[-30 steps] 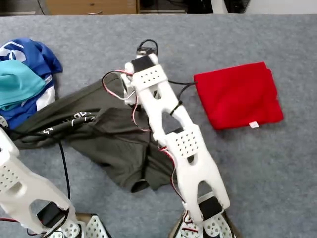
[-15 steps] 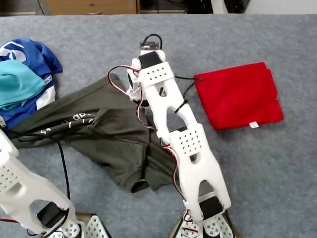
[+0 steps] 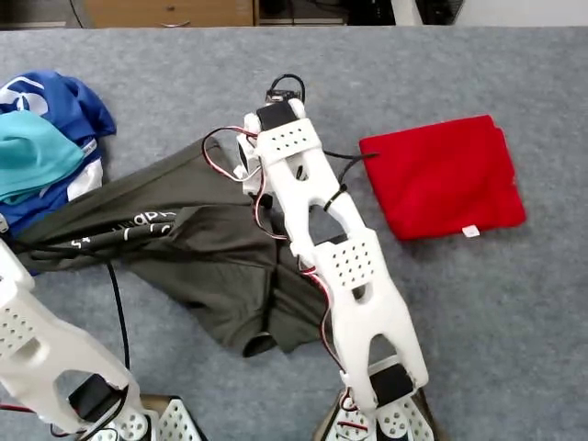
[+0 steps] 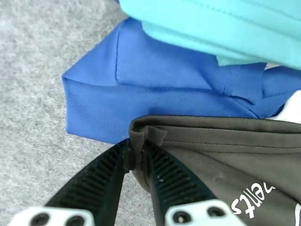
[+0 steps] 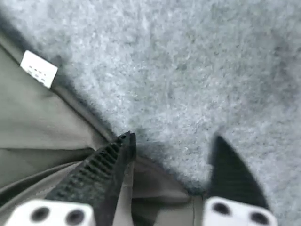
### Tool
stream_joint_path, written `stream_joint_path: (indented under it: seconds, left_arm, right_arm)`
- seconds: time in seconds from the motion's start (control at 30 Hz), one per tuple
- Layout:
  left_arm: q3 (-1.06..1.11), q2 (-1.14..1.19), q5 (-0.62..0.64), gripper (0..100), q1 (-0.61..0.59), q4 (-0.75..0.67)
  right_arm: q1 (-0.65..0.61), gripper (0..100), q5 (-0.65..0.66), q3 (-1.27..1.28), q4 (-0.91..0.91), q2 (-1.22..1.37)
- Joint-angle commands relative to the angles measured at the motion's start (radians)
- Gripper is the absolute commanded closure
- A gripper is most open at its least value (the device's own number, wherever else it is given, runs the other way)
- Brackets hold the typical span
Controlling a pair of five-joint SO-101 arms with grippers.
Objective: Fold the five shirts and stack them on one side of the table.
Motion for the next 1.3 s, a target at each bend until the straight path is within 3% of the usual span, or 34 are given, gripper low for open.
stream_joint_path:
  seconds: [0.0, 0.27, 0.5, 0.7, 0.97, 1.13, 1.27]
  left_arm:
    - [-0.003, -0.061, -0.008, 98, -0.008, -0.008]
    - [-0.006, -0.065, -0.008, 98, -0.008, -0.009]
    - [-0.005, -0.059, -0.008, 98, -0.008, -0.009]
    - [-0.005, -0.058, -0.008, 98, -0.006, -0.009]
    - [-0.003, -0.058, -0.008, 98, -0.015, -0.008]
    - [-0.003, -0.061, -0.008, 98, -0.015, -0.008]
    - [-0.003, -0.062, -0.009, 98, -0.012, -0.005]
  right_arm:
    - [-0.027, 82.7, -0.006, -0.048, 0.020, -0.102]
    - [-0.076, 78.1, -0.055, -0.033, 0.023, -0.162]
    - [-0.096, 78.3, -0.057, 0.153, 0.003, -0.156]
    - [-0.097, 92.1, -0.044, 0.134, -0.017, -0.117]
    - [-0.099, 83.2, -0.055, 0.124, -0.012, -0.033]
    - [-0.094, 93.6, -0.035, 0.113, -0.017, -0.030]
    - [-0.093, 95.1, 0.008, 0.079, -0.014, -0.027]
